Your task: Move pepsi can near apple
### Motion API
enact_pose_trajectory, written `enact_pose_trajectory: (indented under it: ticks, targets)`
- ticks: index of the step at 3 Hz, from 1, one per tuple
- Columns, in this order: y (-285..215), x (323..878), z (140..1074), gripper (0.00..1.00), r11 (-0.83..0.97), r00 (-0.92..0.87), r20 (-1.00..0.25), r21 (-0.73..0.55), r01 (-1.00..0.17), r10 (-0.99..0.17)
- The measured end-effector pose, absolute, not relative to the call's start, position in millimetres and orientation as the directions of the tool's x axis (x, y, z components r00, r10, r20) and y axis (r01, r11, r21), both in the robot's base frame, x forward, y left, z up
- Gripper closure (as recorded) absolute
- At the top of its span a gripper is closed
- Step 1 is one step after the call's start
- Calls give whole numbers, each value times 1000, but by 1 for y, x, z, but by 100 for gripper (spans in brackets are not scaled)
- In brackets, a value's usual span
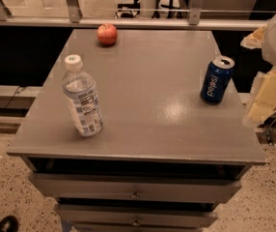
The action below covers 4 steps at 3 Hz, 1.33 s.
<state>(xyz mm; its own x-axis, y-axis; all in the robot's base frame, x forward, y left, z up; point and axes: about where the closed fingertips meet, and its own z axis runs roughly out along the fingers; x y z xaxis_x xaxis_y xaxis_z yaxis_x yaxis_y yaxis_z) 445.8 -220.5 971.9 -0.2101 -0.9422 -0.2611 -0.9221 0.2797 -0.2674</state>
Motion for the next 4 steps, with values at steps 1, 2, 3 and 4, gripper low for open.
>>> enact_pose_trajectory:
  ticks: [1,2,3,4]
  targets:
    - [-243,487,939,0,366,-228,-426,-279,-888,-876]
    - [-255,523,921,0,416,-224,-511,-299,-859,-830]
    - [-264,553,914,0,474,-216,-608,-302,-827,-764]
    - [-261,571,909,0,526,-209,-714,-254,-812,-668]
